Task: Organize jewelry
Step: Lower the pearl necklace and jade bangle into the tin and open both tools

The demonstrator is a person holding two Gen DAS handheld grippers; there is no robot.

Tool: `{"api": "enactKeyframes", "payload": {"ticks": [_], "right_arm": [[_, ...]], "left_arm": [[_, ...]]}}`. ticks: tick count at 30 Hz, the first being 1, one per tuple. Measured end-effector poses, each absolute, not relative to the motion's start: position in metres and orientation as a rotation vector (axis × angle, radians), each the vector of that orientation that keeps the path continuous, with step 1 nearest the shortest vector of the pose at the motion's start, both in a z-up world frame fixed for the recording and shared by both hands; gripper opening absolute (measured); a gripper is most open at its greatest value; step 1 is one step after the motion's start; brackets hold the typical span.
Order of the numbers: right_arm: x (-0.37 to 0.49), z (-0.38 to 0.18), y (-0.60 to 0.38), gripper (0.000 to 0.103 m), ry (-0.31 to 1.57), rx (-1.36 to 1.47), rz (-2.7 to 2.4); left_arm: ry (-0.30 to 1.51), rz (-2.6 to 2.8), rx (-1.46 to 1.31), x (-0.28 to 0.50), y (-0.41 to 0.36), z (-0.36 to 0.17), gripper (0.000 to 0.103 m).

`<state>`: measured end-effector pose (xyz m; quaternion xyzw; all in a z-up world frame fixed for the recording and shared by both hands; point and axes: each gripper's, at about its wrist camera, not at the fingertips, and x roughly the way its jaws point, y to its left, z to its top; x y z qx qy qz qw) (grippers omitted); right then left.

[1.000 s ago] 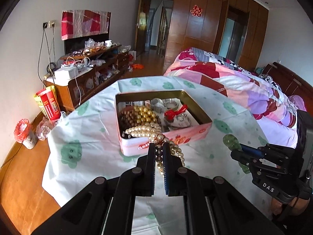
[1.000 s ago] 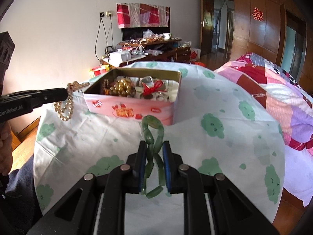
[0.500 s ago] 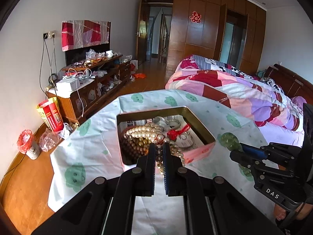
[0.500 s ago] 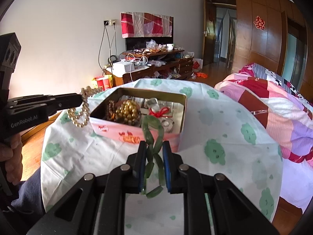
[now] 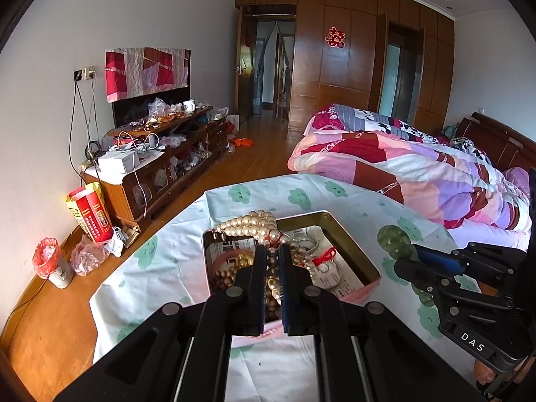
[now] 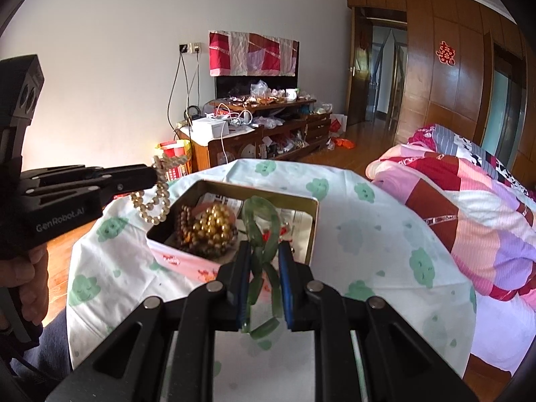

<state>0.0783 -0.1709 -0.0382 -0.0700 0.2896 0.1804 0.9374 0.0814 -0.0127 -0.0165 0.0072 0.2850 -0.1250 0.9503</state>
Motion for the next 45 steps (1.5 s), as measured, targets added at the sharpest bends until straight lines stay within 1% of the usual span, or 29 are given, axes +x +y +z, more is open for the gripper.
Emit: {"api": "enactKeyframes", "payload": {"ticks": [28, 42, 44, 45], "right_arm": [[0.132, -0.034, -0.154, 0.019, 0.598, -0.16, 0.364], [0.161, -0.053, -0.139, 0.019, 0.663, -0.167, 0.368], [0.166, -0.06, -0.137, 0.028, 0.692, -0.172, 0.379], [0.167, -0.063, -0.136, 0.044, 0.701, -0.174, 0.383]], "left_arm": [[0.598, -0.209, 0.047, 0.133, -0.016, -0.027, 0.006], [0.652, -0.199, 0.045, 0.151, -0.017, -0.047, 0.006], [0.673, -0.183, 0.048, 0.153, -0.017, -0.051, 0.008], [0.682, -0.182, 0.045, 0.153, -0.017, -0.053, 0.009]]}}
